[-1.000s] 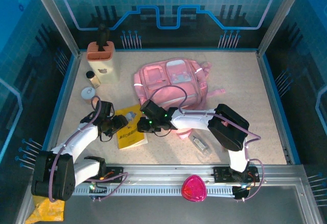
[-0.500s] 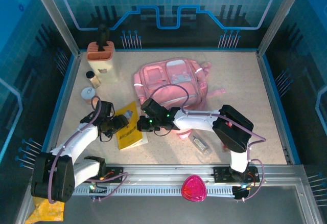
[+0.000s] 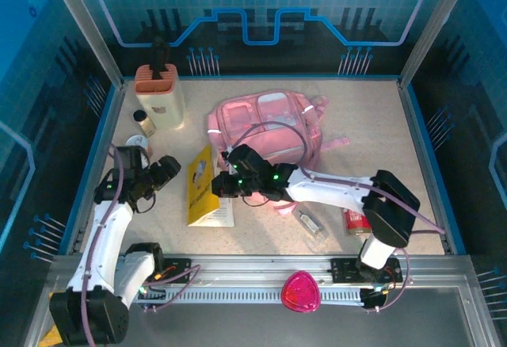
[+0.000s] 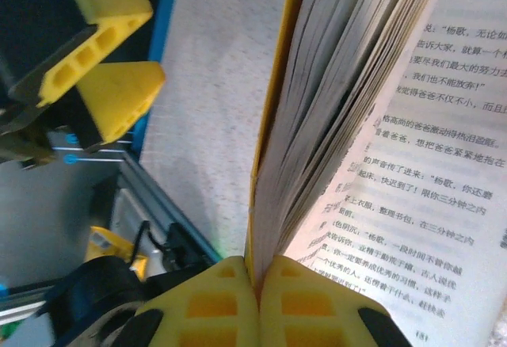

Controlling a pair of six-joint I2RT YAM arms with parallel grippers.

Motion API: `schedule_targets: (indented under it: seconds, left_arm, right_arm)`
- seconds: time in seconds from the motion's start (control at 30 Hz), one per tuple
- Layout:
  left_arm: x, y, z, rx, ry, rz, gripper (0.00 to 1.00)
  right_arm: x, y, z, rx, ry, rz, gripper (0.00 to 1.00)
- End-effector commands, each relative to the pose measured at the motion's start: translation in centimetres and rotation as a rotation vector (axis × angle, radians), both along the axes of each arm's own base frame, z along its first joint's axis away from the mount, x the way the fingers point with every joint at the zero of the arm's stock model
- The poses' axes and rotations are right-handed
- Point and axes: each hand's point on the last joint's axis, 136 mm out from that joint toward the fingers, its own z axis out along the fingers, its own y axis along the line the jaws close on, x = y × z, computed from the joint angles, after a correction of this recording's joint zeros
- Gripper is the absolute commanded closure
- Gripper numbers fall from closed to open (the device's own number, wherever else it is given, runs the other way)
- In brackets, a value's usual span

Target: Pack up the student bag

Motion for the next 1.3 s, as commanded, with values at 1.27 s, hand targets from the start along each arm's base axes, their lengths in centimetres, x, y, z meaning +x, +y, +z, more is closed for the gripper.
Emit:
schedule_targets:
  seconds: [1.27]
  left_arm:
    - [1.5,-12.7,11.5,-0.614,-0.358,-0.341,0.44]
  right_arm:
    - [4.3,-7.4,13.6,0.343,-0.169,-0.082,1.0]
